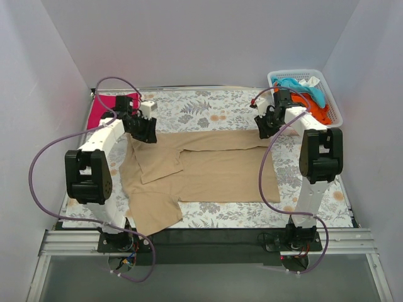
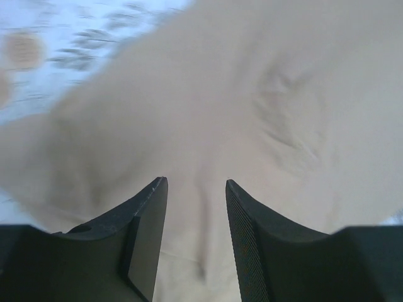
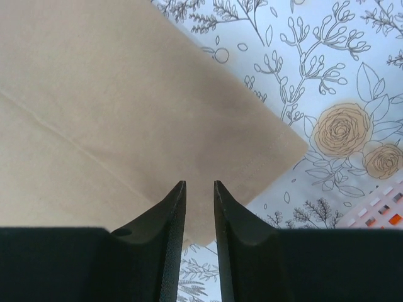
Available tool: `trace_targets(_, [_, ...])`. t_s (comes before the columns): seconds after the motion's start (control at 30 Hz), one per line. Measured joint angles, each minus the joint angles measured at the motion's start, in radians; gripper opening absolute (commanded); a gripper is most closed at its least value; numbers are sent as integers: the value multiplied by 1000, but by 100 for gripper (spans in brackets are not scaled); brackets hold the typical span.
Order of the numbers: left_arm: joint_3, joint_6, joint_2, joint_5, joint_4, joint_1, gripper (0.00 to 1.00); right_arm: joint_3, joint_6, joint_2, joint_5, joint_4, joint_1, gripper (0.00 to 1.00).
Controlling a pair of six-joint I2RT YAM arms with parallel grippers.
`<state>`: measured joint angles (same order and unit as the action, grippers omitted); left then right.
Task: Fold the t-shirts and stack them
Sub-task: Fold the tshirt
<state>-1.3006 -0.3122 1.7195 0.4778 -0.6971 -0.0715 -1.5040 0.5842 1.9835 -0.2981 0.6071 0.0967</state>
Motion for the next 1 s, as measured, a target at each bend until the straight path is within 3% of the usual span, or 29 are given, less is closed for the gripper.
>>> trace_targets(0.13, [-55,-75,80,-133,88,63,36,0,-47,13,45,-46,32,26])
trace_targets(0.37, [-67,-142,270,-353,158,76,34,2,-84,86,167,-103,92,25])
trace_targets(0.5, [-94,-161,283,-450,181,113,36,-7,-93,93,237,-123,95,25])
trace_targets(0.6, [-100,-175,288,-438,181,135,41,-31,-98,110,278,-124,98,25])
trace_targets(1.0, [-50,-232,236,-304,163,75,41,-256,-76,257,369,-118,94,31])
